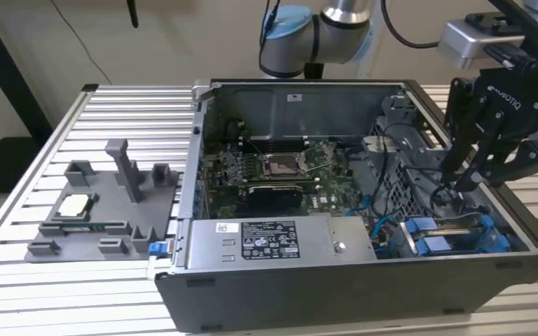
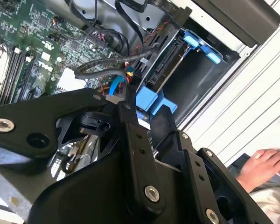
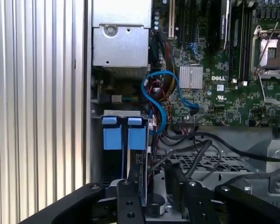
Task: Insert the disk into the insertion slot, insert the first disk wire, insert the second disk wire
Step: 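Insert the disk into the insertion slot, then insert the first disk wire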
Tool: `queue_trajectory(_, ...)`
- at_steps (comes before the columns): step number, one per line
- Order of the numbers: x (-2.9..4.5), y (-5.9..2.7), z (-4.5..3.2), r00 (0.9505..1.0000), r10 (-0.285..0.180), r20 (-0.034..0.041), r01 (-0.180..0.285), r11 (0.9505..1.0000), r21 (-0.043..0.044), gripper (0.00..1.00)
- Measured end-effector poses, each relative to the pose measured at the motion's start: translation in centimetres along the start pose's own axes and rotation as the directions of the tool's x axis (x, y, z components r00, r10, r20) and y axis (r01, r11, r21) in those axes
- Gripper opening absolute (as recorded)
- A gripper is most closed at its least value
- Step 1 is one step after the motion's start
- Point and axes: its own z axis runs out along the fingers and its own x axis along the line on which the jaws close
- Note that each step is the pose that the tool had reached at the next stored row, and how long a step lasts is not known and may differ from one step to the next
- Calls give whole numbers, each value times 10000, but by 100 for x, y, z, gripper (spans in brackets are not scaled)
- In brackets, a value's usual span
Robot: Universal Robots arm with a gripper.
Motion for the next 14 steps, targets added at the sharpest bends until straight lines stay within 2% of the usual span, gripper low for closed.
queue_trajectory(2,0,0,19,10000,1,65,-1,10000,0,40)
queue_trajectory(3,0,0,25,9999,1,126,-1,10000,1,40)
queue_trajectory(7,-1,-1,33,9985,-4,539,2,10000,44,40)
queue_trajectory(8,0,0,39,9983,-4,578,1,10000,51,40)
queue_trajectory(13,2,0,60,9980,-7,631,2,10000,76,38)
queue_trajectory(14,3,0,64,9979,-8,648,2,10000,83,31)
